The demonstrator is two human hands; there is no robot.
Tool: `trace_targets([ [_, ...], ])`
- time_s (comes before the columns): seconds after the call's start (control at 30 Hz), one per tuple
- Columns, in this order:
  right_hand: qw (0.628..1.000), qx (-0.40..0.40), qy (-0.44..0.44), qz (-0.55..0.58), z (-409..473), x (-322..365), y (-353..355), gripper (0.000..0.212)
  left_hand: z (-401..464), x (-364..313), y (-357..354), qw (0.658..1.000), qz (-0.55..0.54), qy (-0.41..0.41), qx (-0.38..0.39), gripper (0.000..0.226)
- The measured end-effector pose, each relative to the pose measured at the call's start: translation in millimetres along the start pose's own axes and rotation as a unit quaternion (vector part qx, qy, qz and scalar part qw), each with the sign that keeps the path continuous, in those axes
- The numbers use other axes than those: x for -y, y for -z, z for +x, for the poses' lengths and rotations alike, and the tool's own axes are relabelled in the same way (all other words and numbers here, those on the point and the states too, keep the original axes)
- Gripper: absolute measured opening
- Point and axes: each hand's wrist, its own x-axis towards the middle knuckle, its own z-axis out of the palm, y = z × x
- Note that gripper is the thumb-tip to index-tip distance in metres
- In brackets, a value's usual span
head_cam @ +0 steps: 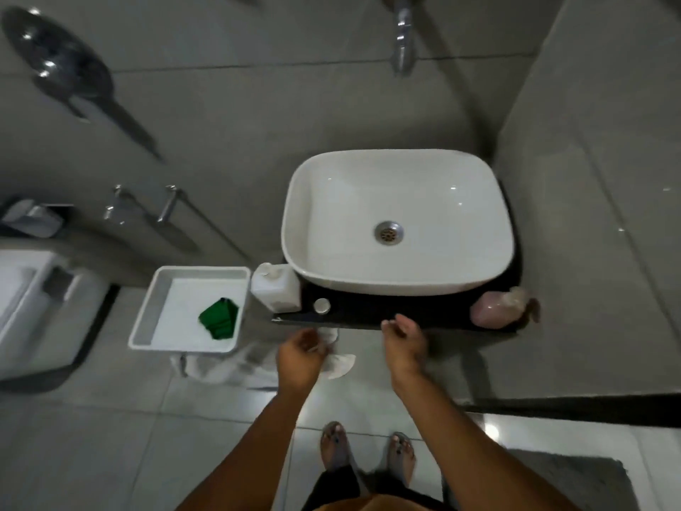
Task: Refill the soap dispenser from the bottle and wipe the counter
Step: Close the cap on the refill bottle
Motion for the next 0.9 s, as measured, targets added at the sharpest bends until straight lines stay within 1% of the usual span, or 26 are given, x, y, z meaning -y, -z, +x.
trace_targets([
  [0.07, 0.994, 0.061, 0.046, -0.074, -10.2, 2.3, -36.8, 0.037, 12.9, 8.7, 43.4, 0.999, 0.024, 0.018, -0.037, 0.041],
  [0.13, 0.985, 0.093, 0.080, -0.122, -14.6, 3.9, -68.1, 0.040, 31.8, 9.7, 78.7, 0.998, 0.032, 0.026, -0.041, 0.061],
  [0.2, 0.977, 0.092, 0.100, -0.165, -14.7, 3.4, -91.6, 0.046, 54.1, 3.1, 101.9, 0.999, 0.050, -0.003, -0.014, 0.083],
  [0.27, 0.969, 0.068, 0.112, -0.208, -11.9, -0.1, -107.7, 0.051, 75.8, -8.8, 114.6, 0.995, 0.068, -0.060, 0.027, 0.093],
  [0.33, 0.963, 0.050, 0.119, -0.235, -9.2, -4.4, -117.7, 0.055, 95.2, -22.1, 119.0, 0.986, 0.088, -0.121, 0.075, 0.094],
  [0.4, 0.957, 0.035, 0.124, -0.260, -6.2, -7.9, -124.9, 0.055, 109.9, -34.4, 117.8, 0.976, 0.105, -0.154, 0.111, 0.093],
  [0.47, 0.953, 0.026, 0.122, -0.277, -3.0, -9.9, -128.4, 0.050, 119.1, -42.3, 114.8, 0.971, 0.114, -0.167, 0.127, 0.086],
  [0.53, 0.956, 0.021, 0.116, -0.270, -0.9, -10.2, -130.6, 0.040, 124.1, -44.1, 113.3, 0.969, 0.113, -0.176, 0.132, 0.079],
  [0.63, 0.962, 0.019, 0.117, -0.247, -4.1, -5.9, -130.8, 0.028, 124.3, -44.2, 113.8, 0.973, 0.100, -0.159, 0.131, 0.075],
  [0.7, 0.968, 0.047, 0.104, -0.223, -13.0, 2.5, -126.6, 0.023, 121.1, -43.3, 115.2, 0.976, 0.095, -0.154, 0.125, 0.071],
  [0.77, 0.970, 0.087, 0.108, -0.200, -27.0, 18.9, -116.5, 0.025, 113.6, -45.6, 117.8, 0.977, 0.085, -0.158, 0.117, 0.068],
  [0.83, 0.962, 0.134, 0.133, -0.199, -40.7, 46.8, -99.4, 0.028, 103.0, -52.0, 120.3, 0.976, 0.074, -0.172, 0.113, 0.068],
  [0.9, 0.942, 0.189, 0.185, -0.205, -53.4, 88.4, -79.0, 0.031, 91.0, -62.7, 122.3, 0.972, 0.070, -0.194, 0.117, 0.072],
])
